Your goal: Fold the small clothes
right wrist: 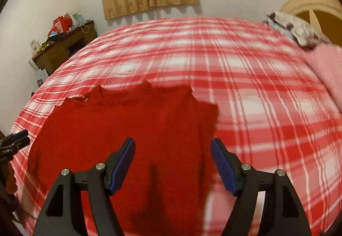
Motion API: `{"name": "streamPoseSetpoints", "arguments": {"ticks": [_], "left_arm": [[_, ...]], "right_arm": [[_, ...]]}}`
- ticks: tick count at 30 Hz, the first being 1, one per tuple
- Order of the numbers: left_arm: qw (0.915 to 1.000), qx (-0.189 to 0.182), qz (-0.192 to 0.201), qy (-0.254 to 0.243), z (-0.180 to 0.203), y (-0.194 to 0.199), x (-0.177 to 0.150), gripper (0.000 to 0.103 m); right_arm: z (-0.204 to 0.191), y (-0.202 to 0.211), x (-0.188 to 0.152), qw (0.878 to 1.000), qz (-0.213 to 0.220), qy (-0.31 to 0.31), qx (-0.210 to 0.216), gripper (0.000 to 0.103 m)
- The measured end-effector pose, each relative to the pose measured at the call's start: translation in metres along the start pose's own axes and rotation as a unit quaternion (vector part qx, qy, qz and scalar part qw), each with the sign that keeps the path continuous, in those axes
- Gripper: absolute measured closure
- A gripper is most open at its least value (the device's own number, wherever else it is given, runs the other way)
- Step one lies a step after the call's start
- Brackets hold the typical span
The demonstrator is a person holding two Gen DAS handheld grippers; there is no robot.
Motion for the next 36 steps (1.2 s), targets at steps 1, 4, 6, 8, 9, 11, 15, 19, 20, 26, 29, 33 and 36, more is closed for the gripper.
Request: {"name": "streamPoseSetpoints", "arguments": {"ticks": [1, 4, 6, 8, 9, 11, 15, 19, 20, 26, 29, 33, 36], "left_arm": [[1.0, -0.002, -0.002, -0.002, 0.003, 0.002, -0.005, 0.032], [0.9999, -0.01, -0.005, 0.001, 0.009, 0.008, -0.015, 0.032], [0.9999, -0.013, -0.006, 0.002, 0.013, 0.011, -0.021, 0.032], [0.9998, -0.02, -0.005, 0.004, 0.016, 0.013, -0.025, 0.032], [0.9997, -0.022, -0.006, 0.002, 0.018, 0.011, -0.028, 0.032], [0.9998, -0.019, -0.01, 0.005, 0.019, 0.005, -0.03, 0.033], [0.9986, -0.024, -0.044, 0.013, 0.017, -0.014, -0.04, 0.085], [0.9983, -0.025, -0.049, 0.016, 0.015, -0.012, -0.048, 0.085], [0.9983, -0.026, -0.05, 0.016, 0.015, -0.012, -0.05, 0.085], [0.9992, -0.023, -0.029, 0.014, 0.015, 0.003, -0.053, 0.08], [0.9997, -0.005, 0.003, 0.022, 0.009, 0.016, -0.046, 0.054], [0.9993, 0.025, 0.005, 0.027, -0.003, 0.004, -0.042, 0.048], [0.9982, 0.038, -0.033, 0.033, -0.008, -0.013, -0.053, 0.048]], "right_arm": [[0.003, 0.004, -0.008, 1.0, -0.007, -0.01, 0.014, 0.029], [0.006, 0.011, -0.028, 0.998, -0.026, -0.024, 0.046, 0.03], [0.004, 0.013, -0.038, 0.997, -0.035, -0.023, 0.057, 0.043], [0.002, 0.014, -0.047, 0.997, -0.037, -0.023, 0.059, 0.049], [0.001, 0.014, -0.051, 0.997, -0.038, -0.024, 0.062, 0.053], [0.0, 0.01, -0.057, 0.997, -0.044, -0.024, 0.064, 0.059], [0.004, 0.002, -0.065, 0.995, -0.052, -0.039, 0.073, 0.092], [0.008, 0.016, -0.074, 0.995, -0.044, -0.047, 0.076, 0.094], [0.009, 0.017, -0.076, 0.995, -0.045, -0.047, 0.075, 0.094], [0.019, 0.009, -0.077, 0.994, -0.045, -0.054, 0.079, 0.075], [0.013, 0.023, -0.065, 0.998, -0.016, -0.044, 0.051, 0.052], [-0.013, 0.042, -0.044, 0.999, 0.029, -0.007, 0.023, 0.052], [-0.044, 0.038, -0.034, 0.998, 0.032, 0.014, 0.054, 0.047]]}}
Point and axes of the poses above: each gripper's, at about its wrist camera, not at the fingertips, and y roughly against the way its jaws point, z to its right, x to its top, the point moved 4 cm from there along -y, roughly the way its jaws point, and after that the axes turned 2 degrees about y, right-handed, at the moved point
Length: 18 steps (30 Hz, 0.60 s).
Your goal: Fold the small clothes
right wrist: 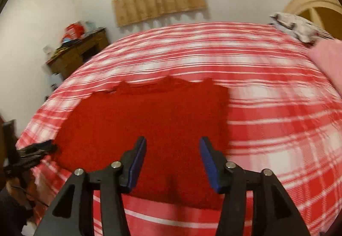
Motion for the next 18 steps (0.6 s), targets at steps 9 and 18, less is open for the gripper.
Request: {"name": "streamPoseSetpoints", "arguments": {"ticks": [9, 18], "left_arm": [[1.0, 0.006, -0.007, 0.004, 0.0, 0.002, -0.013, 0.042], [0.9998, -0.009, -0.009, 0.016, -0.009, 0.009, -0.015, 0.033]], "right_arm": [[-0.118, -0.083, -0.022, 0.986, -0.085, 0.092, 0.11, 0.047], [-0.163, -0.084, -0.029, 0.979, -0.074, 0.162, 0.095, 0.036]]}}
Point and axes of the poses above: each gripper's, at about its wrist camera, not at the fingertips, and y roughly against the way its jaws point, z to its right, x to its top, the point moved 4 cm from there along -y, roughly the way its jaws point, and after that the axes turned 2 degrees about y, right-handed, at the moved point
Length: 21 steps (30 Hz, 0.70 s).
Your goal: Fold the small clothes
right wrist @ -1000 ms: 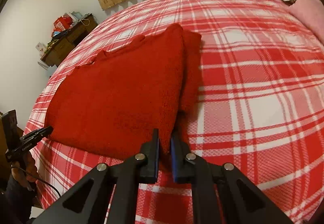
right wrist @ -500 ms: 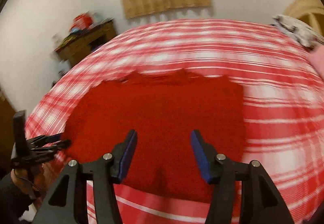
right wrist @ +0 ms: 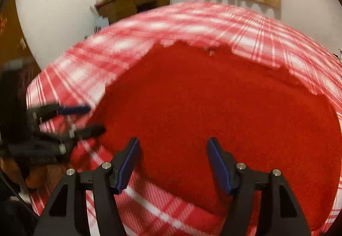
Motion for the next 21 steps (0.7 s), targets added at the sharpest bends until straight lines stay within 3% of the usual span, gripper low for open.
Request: {"name": "streamPoseSetpoints", "arguments": {"ticks": [3, 7, 12, 21], "left_arm": [[1.0, 0.002, -0.001, 0.0, -0.001, 0.002, -0.002, 0.031], [1.0, 0.003, -0.005, 0.0, -0.003, 0.005, -0.004, 0.03], [1.0, 0.005, -0.007, -0.001, -0.007, 0.009, -0.009, 0.029], [0.9995, 0.027, -0.009, -0.01, -0.022, 0.017, -0.017, 0.028]], "right_arm": [[0.0, 0.0, 0.02, 1.0, 0.024, -0.009, -0.006, 0.036], [-0.018, -0.021, 0.039, 0.999, 0.026, 0.032, -0.035, 0.036], [-0.038, -0.051, 0.035, 0.996, 0.001, 0.064, -0.056, 0.036], [-0.051, -0.055, 0.024, 0.996, 0.006, 0.069, -0.053, 0.036]]}}
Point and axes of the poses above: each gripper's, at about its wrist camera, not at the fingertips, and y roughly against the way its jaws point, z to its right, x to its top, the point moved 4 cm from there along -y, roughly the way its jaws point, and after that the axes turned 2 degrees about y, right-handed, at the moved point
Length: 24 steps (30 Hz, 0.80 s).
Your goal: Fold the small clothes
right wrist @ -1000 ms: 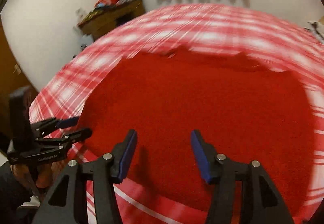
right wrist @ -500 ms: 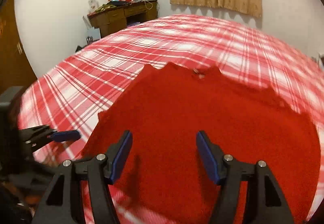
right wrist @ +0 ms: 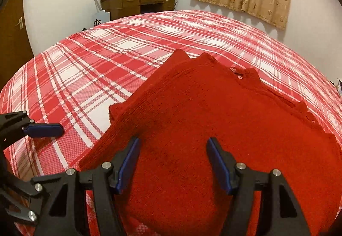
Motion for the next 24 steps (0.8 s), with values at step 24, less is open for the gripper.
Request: {"name": "streamPoseSetpoints", "arguments": {"ticks": [24], "left_arm": [[0.9967, 0.03, 0.062, -0.042, -0.024, -0.006, 0.079, 0.014]], "right_arm": [[-0.042, 0.057, -0.031, 0.993, 0.044, 0.099, -0.05, 0.036]]}}
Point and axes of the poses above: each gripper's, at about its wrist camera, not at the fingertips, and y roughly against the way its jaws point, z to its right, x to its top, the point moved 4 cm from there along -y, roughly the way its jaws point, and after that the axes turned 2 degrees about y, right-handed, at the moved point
